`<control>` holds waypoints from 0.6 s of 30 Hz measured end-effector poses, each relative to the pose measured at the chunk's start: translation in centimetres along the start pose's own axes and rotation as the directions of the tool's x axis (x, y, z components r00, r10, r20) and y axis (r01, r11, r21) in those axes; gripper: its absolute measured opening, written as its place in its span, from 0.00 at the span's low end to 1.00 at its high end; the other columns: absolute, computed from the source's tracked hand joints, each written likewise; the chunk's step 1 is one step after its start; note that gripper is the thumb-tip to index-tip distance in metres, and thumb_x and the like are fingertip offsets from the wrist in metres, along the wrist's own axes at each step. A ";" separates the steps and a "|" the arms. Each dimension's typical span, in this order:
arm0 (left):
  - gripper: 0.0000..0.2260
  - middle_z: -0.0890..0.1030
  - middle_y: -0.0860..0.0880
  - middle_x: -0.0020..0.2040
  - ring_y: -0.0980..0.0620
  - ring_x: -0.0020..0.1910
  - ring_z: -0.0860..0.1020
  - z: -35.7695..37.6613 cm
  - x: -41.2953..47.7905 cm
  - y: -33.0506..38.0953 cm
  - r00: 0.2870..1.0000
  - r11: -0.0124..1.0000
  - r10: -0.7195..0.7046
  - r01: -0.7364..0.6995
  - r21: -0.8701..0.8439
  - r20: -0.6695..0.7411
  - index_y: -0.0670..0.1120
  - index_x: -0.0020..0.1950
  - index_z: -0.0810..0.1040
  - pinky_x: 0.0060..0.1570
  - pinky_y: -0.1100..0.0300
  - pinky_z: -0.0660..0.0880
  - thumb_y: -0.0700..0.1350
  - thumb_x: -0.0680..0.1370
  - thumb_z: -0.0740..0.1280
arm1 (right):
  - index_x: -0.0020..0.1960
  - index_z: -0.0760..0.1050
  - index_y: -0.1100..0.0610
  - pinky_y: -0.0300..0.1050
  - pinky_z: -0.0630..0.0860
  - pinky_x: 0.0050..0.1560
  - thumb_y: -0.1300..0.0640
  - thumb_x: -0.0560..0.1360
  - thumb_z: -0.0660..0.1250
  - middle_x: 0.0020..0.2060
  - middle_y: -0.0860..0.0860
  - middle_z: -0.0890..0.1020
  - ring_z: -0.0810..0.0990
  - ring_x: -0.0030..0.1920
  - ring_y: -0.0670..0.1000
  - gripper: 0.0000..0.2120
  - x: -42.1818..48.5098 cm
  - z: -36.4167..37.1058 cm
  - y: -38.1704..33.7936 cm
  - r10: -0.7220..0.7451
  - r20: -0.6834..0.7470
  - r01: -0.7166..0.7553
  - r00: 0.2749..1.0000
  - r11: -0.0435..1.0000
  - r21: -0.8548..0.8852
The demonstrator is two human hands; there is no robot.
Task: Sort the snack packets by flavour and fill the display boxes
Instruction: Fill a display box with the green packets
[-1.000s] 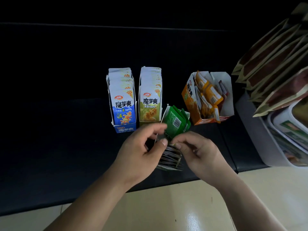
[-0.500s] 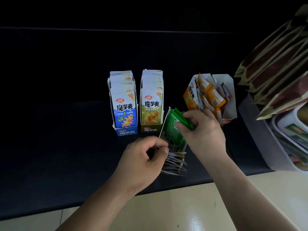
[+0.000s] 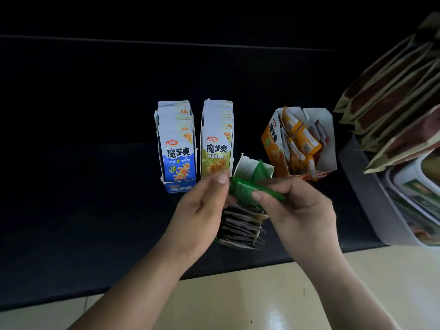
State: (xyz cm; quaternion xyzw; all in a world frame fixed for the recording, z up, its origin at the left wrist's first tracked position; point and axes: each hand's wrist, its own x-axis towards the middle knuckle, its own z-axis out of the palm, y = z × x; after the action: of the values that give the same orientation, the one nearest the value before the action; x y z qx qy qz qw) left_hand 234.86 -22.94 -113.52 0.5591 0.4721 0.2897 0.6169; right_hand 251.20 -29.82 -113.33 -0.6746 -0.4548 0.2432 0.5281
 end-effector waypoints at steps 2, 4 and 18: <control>0.21 0.87 0.59 0.50 0.65 0.50 0.84 0.3 0.1 0.6 1.000 0.998 -0.012 0.012 -0.059 0.001 0.56 0.61 0.84 0.42 0.77 0.72 0.63 0.77 0.59 | 0.42 0.83 0.58 0.37 0.82 0.49 0.62 0.70 0.79 0.43 0.43 0.88 0.87 0.47 0.44 0.05 -0.2 0.0 0.2 0.010 0.067 -0.014 0.998 0.998 0.061; 0.17 0.88 0.57 0.46 0.63 0.48 0.85 0.4 0.2 0.8 0.998 0.993 -0.033 0.027 -0.114 -0.047 0.52 0.51 0.87 0.39 0.75 0.73 0.60 0.79 0.63 | 0.42 0.84 0.60 0.39 0.83 0.51 0.62 0.68 0.79 0.44 0.47 0.89 0.88 0.48 0.47 0.06 -0.1 -0.3 0.1 0.021 0.078 -0.030 0.997 0.993 0.115; 0.05 0.88 0.46 0.42 0.49 0.48 0.87 -0.5 1.3 0.4 0.945 0.934 -0.324 0.312 -0.174 -0.044 0.46 0.47 0.87 0.47 0.54 0.76 0.45 0.78 0.73 | 0.43 0.87 0.57 0.67 0.81 0.58 0.60 0.77 0.74 0.44 0.59 0.87 0.86 0.52 0.61 0.05 1.0 -0.3 -1.0 0.324 0.022 -0.316 0.946 0.903 0.290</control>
State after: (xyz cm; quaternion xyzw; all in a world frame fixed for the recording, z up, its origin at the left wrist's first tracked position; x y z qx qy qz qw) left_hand 234.94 -21.49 -113.41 0.4116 0.5527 0.2442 0.6823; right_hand 251.52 -29.02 -112.14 -0.6586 -0.2905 0.3814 0.5800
